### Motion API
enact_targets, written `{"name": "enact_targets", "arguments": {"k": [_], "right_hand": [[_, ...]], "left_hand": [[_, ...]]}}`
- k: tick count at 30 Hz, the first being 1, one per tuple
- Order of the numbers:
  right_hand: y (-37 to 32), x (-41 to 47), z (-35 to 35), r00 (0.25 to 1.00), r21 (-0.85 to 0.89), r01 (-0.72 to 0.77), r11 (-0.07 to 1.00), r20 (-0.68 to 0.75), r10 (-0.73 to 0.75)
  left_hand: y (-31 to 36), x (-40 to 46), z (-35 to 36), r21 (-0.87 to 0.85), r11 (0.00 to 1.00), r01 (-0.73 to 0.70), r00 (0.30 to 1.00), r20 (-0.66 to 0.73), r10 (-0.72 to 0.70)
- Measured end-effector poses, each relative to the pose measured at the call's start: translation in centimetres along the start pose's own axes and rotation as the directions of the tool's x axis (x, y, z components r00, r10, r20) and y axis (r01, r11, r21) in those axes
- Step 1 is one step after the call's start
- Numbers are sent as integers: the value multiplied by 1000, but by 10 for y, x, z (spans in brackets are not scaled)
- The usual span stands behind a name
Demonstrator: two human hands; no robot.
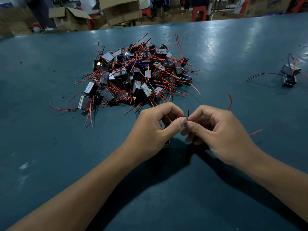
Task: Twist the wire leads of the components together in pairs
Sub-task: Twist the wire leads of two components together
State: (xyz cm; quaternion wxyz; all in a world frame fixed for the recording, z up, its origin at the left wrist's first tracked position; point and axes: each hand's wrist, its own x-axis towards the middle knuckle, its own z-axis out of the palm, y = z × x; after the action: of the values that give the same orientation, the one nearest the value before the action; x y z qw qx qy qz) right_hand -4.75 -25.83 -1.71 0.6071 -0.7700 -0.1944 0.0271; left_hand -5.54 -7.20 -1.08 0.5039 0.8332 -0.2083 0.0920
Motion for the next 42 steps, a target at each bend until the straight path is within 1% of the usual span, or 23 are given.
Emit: {"name": "enact_targets", "arguments": {"k": [5,9,18,21,28,34,38,42], "right_hand": [[1,0,-1,1000,-6,9,1000,4,-9],[1,0,-2,1000,20,2,1000,4,-3],[0,-1,-4,1000,-44,22,999,9,-22],[-1,-1,-4,1000,-44,18,999,2,-18],[-7,-2,-2,1000,45,23,999,-15,-23],[-6,-2,0,999,33,41,999,-12,-40],[-4,-2,0,999,27,35,999,-21,-34],[-2,-1,-1,999,18,34,999,-22,-33]], "left_hand": [[1,-1,-1,7,1000,1,1000,-24,-1],[1,-1,-2,31,1000,-4,996,-88,7],[3,1,-3,7,1000,12,988,-151,-10],[3,0,-4,-7,1000,16,990,-142,-16],[4,0,-3,-24,1000,6,995,-97,-8],[5,-1,-4,3,1000,-13,994,-104,14],[5,-1,-4,-11,1000,-12,993,-116,10],[3,-2,-5,-52,998,-21,997,-76,17]]}}
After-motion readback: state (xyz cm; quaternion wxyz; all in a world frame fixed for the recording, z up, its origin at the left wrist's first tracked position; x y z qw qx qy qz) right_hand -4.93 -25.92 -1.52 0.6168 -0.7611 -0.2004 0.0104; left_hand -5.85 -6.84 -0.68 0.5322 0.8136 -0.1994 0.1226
